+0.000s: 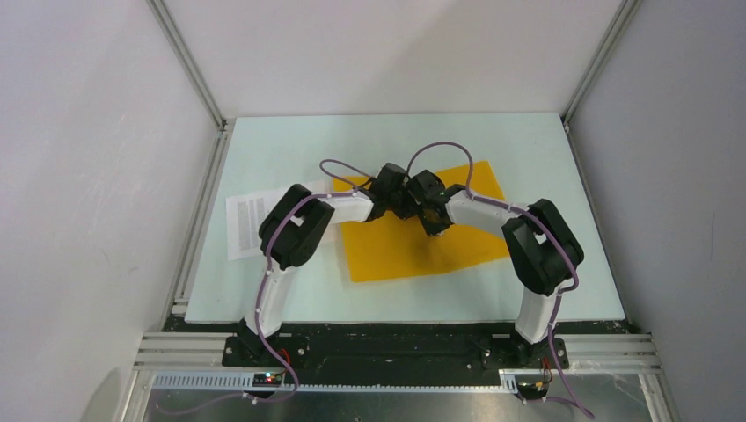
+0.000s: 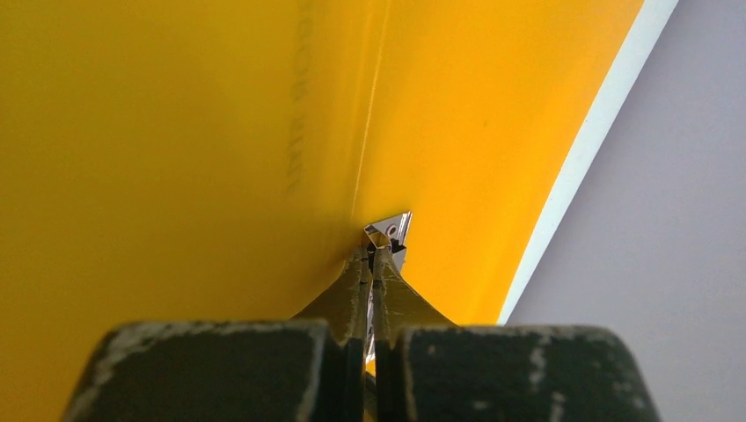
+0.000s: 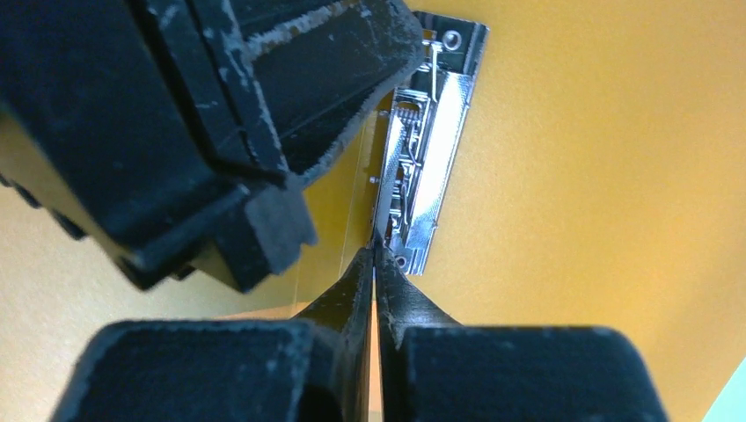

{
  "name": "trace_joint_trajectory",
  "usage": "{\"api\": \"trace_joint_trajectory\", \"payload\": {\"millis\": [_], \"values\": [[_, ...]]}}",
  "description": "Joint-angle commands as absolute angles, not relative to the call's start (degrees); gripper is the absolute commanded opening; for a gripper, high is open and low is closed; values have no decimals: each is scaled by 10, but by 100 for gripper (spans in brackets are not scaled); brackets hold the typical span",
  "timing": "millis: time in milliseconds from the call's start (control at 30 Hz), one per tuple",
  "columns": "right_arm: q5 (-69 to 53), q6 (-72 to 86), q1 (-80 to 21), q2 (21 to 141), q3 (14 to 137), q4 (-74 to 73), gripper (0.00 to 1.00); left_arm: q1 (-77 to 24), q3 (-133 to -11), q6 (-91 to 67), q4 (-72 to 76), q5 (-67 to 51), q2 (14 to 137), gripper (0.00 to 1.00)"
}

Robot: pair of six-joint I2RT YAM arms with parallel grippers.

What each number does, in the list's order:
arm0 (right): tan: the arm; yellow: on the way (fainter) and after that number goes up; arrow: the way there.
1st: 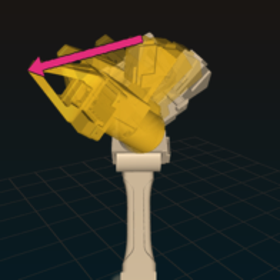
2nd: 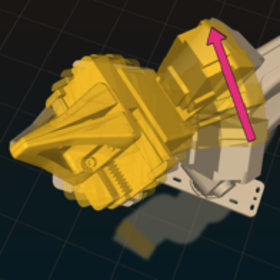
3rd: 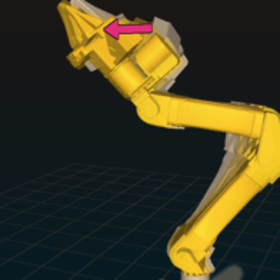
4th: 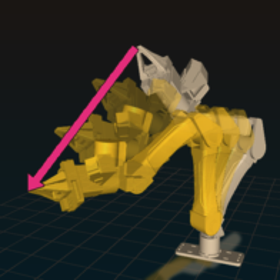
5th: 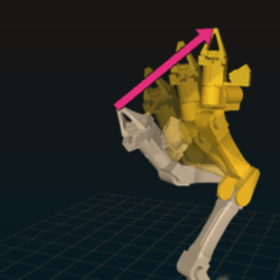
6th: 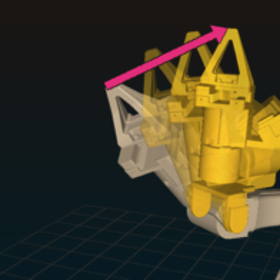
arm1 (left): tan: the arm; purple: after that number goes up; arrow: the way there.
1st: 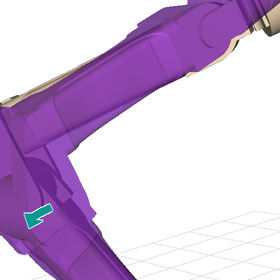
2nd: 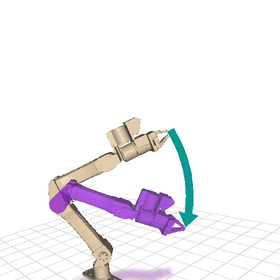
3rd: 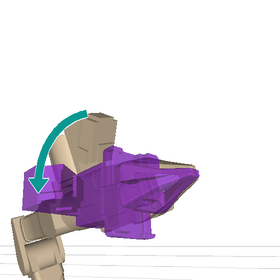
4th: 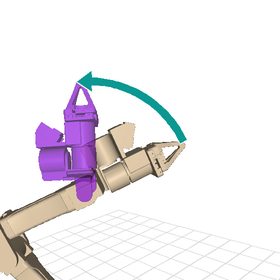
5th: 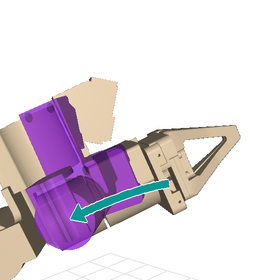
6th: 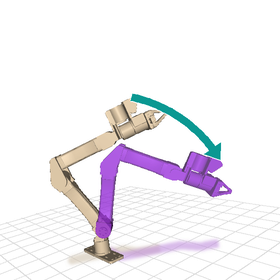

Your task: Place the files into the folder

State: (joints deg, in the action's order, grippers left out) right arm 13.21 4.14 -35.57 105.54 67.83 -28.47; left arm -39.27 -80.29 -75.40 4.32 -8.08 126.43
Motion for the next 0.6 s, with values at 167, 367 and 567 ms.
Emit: {"api": "trace_joint_trajectory", "payload": {"millis": [167, 367, 567], "values": [[115, -73, -297, 924, 771, -388, 4, -406, -802, -706, -56, -60, 1276, 0], [19, -101, -303, 820, 818, -385, 9, -410, -806, -696, -47, -58, 1274, 0], [7, -80, -287, 830, 700, -380, 27, -414, -821, -675, -54, -55, 1273, 0]]}}
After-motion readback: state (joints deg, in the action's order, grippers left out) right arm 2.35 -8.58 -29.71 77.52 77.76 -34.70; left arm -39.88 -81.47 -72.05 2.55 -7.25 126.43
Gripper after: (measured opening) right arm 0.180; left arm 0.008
